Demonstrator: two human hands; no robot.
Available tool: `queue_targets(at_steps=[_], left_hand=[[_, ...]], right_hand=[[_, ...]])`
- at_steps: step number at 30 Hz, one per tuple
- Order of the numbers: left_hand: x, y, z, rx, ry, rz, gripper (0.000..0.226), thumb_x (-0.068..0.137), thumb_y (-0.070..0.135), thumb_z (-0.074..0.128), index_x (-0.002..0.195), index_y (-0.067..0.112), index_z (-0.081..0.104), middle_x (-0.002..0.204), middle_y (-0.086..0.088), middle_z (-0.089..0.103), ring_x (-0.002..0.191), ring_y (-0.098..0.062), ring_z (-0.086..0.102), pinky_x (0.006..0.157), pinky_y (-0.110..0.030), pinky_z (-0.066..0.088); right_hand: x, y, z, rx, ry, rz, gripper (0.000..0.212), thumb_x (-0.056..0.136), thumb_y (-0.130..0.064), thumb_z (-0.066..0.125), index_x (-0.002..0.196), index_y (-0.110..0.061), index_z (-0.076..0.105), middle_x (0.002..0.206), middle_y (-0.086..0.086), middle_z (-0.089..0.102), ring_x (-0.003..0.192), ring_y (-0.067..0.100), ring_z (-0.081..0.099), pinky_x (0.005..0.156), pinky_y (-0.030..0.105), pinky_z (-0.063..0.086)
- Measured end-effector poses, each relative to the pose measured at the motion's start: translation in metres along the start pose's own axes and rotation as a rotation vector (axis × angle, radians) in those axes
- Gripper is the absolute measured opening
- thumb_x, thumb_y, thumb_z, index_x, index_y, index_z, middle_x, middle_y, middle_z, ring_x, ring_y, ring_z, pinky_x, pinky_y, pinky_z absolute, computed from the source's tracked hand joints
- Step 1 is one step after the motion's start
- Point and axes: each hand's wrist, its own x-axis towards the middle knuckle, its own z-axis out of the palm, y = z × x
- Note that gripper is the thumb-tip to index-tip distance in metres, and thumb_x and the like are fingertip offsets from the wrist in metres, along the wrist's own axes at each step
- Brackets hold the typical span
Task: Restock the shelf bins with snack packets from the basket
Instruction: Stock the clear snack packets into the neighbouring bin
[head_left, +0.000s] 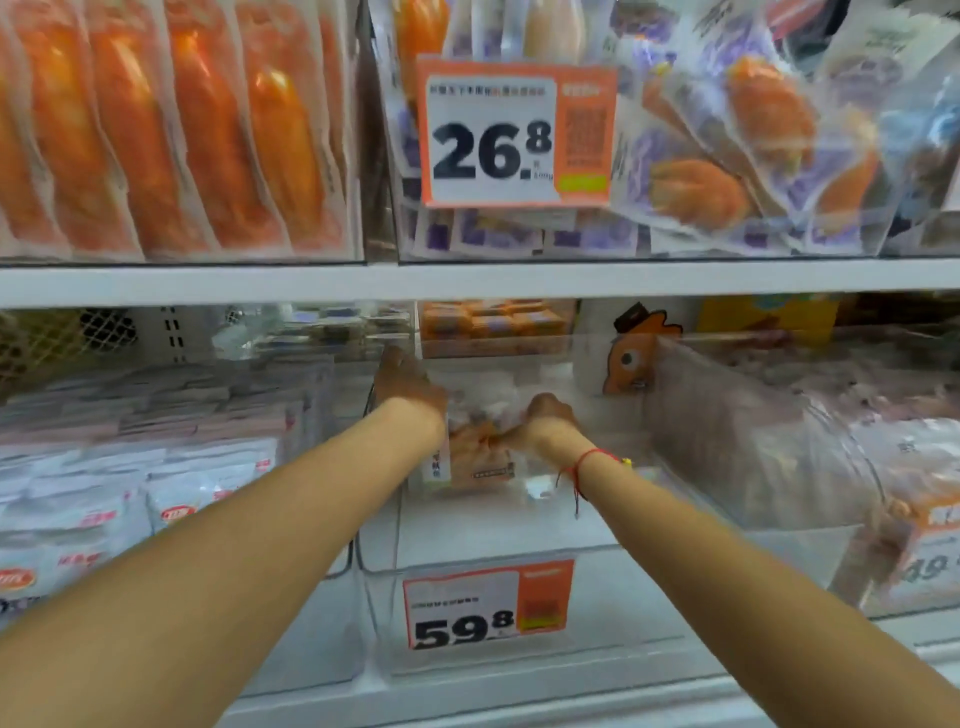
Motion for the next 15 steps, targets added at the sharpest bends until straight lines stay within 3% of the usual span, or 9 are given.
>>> queue_targets(at_steps=[5, 8, 11, 15], left_hand=[[-0.003, 0.001, -0.003, -0.074, 0.037, -0.02, 0.053, 0.096, 0.025, 0.042, 0.144, 0.006, 0.028, 0.148, -0.013, 0.031, 0.138, -0.029, 0.027, 0.115, -0.04, 0.018], [-0.006, -0.003, -0.009, -0.088, 0.099, -0.034, 0.051, 0.093, 0.018, 0.046, 0.142, 0.007, 0.033, 0.146, -0.013, 0.033, 0.136, -0.03, 0.028, 0.112, -0.041, 0.021], [-0.009, -0.003, -0.006, 0.088, -0.044, 0.03, 0.042, 0.098, 0.023, 0.038, 0.139, 0.014, 0.039, 0.146, -0.007, 0.038, 0.137, -0.029, 0.029, 0.113, -0.039, 0.019], [-0.003, -0.006, 0.002, 0.252, -0.141, 0.085, 0.046, 0.102, 0.03, 0.031, 0.146, 0.016, 0.028, 0.152, -0.005, 0.028, 0.142, -0.026, 0.02, 0.115, -0.037, 0.013]], right_hand=[[0.001, 0.007, 0.013, -0.086, 0.075, -0.06, 0.051, 0.079, -0.051, 0.07, 0.104, -0.009, 0.058, 0.107, 0.012, 0.061, 0.095, 0.031, 0.059, 0.076, 0.034, 0.048], [-0.003, 0.007, 0.015, -0.042, 0.045, -0.035, 0.052, 0.077, -0.051, 0.072, 0.104, -0.008, 0.06, 0.105, 0.012, 0.064, 0.094, 0.032, 0.062, 0.079, 0.035, 0.053], [-0.004, 0.004, 0.018, 0.008, 0.034, -0.003, 0.052, 0.072, -0.05, 0.076, 0.098, -0.008, 0.062, 0.099, 0.014, 0.067, 0.088, 0.033, 0.065, 0.079, 0.042, 0.057], [-0.005, 0.003, 0.019, -0.009, 0.061, 0.013, 0.041, 0.075, -0.043, 0.075, 0.093, -0.009, 0.06, 0.098, 0.014, 0.067, 0.088, 0.033, 0.066, 0.079, 0.043, 0.058]])
